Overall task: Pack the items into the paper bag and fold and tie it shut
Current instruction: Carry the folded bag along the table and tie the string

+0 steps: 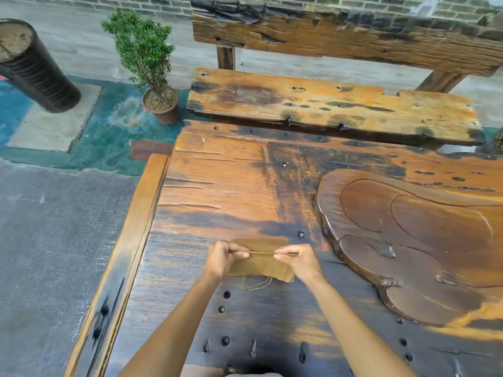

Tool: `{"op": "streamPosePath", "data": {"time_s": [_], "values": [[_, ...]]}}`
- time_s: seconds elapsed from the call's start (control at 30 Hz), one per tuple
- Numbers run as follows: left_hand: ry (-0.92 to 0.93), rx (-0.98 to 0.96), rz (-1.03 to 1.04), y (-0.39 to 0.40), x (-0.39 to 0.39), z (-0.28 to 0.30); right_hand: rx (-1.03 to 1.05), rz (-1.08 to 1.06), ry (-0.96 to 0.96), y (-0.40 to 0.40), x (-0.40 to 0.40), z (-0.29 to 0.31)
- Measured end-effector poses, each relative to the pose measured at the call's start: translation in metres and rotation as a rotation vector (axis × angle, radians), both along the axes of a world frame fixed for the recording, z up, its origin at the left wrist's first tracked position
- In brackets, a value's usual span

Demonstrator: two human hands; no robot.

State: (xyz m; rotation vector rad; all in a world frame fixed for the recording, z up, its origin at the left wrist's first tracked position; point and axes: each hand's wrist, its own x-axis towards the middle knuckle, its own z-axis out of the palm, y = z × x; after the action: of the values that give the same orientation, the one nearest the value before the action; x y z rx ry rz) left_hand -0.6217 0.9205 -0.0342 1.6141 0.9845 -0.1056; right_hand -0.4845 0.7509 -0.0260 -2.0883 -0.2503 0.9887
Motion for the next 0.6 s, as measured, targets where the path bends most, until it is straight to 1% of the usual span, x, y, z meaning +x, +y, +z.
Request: {"op": "streamPosePath", "data": {"time_s": [0.13, 0.23, 0.37, 0.43, 0.53, 0.6], "values": [[-0.009, -0.017, 0.017, 0.001, 0.001, -0.004, -0.035, -0.009, -0.015, 0.000, 0.002, -0.002], [-0.009, -0.048, -0.013, 0.008, 0.000, -0.006, -0.056, -0.021, -0.013, -0.001, 0.006, -0.006], [-0.026, -0.069, -0.026, 0.015, -0.004, -0.010, -0.024, -0.019, 0.016, -0.002, 0.008, -0.002], [-0.031, -0.076, -0.026, 0.016, -0.006, -0.011, -0.002, 0.020, 0.070, -0.005, 0.012, 0.001], [-0.040, -0.088, -0.032, 0.017, -0.008, -0.011, -0.026, 0.131, 0.156, -0.015, 0.022, 0.002], [-0.050, -0.119, 0.007, 0.019, -0.010, -0.012, -0.040, 0.151, 0.153, -0.020, 0.029, 0.002]]}}
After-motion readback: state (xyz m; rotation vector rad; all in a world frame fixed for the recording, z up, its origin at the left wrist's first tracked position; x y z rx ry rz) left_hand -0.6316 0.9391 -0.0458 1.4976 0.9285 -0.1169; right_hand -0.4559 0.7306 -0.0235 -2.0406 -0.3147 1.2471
